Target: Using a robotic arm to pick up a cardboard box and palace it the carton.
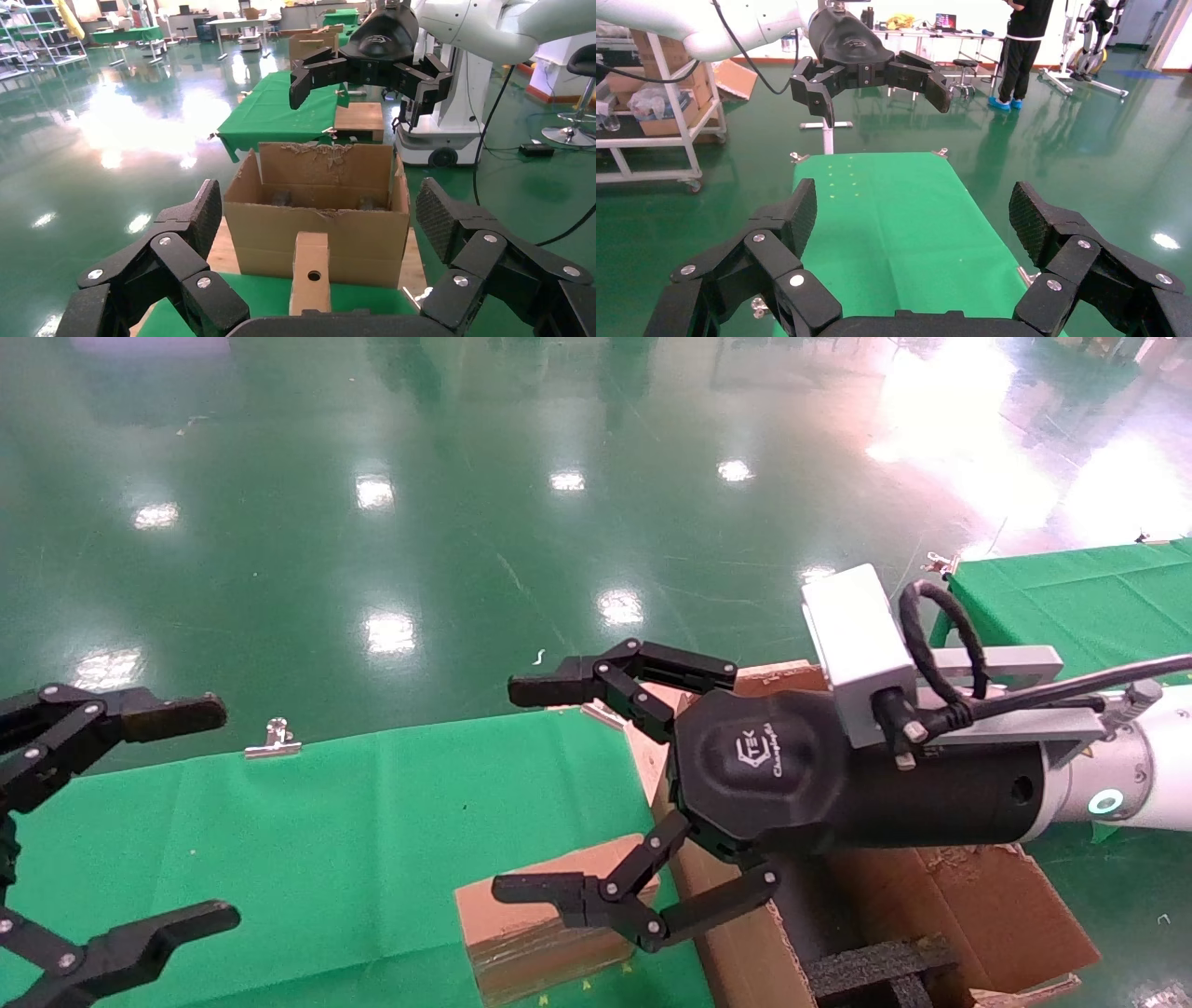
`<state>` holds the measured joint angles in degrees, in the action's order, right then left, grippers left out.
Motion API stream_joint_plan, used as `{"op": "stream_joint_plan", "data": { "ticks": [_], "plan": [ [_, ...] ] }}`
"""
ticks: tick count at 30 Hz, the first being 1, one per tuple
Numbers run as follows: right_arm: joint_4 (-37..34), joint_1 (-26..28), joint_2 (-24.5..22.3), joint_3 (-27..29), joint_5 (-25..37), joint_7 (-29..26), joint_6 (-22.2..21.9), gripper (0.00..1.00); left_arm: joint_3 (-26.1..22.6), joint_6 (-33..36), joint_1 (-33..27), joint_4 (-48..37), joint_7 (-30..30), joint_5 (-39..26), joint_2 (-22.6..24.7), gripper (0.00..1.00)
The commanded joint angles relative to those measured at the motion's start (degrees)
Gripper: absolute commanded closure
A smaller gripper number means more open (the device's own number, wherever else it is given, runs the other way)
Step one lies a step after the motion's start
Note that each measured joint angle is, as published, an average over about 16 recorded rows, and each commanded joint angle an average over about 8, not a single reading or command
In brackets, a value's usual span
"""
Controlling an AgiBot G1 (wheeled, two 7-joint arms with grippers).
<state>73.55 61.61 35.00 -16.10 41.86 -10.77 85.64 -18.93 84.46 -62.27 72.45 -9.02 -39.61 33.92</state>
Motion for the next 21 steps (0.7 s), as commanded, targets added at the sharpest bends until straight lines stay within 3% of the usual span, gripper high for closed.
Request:
{"op": "stream_joint_plan", "data": {
  "ticks": [1, 16, 18, 21],
  "plan": [
    [0.0, 0.0, 0.0, 0.0, 0.0, 0.0, 0.0, 0.0, 0.0, 0.0, 0.0, 0.0, 0.0, 0.0, 0.0, 0.0],
    [0.0, 0.0, 0.0, 0.0, 0.0, 0.0, 0.0, 0.0, 0.0, 0.0, 0.0, 0.0, 0.0, 0.0, 0.0, 0.0],
    [0.0, 0.0, 0.0, 0.0, 0.0, 0.0, 0.0, 0.0, 0.0, 0.0, 0.0, 0.0, 0.0, 0.0, 0.0, 0.11],
    [0.0, 0.0, 0.0, 0.0, 0.0, 0.0, 0.0, 0.0, 0.0, 0.0, 0.0, 0.0, 0.0, 0.0, 0.0, 0.49]
  ]
}}
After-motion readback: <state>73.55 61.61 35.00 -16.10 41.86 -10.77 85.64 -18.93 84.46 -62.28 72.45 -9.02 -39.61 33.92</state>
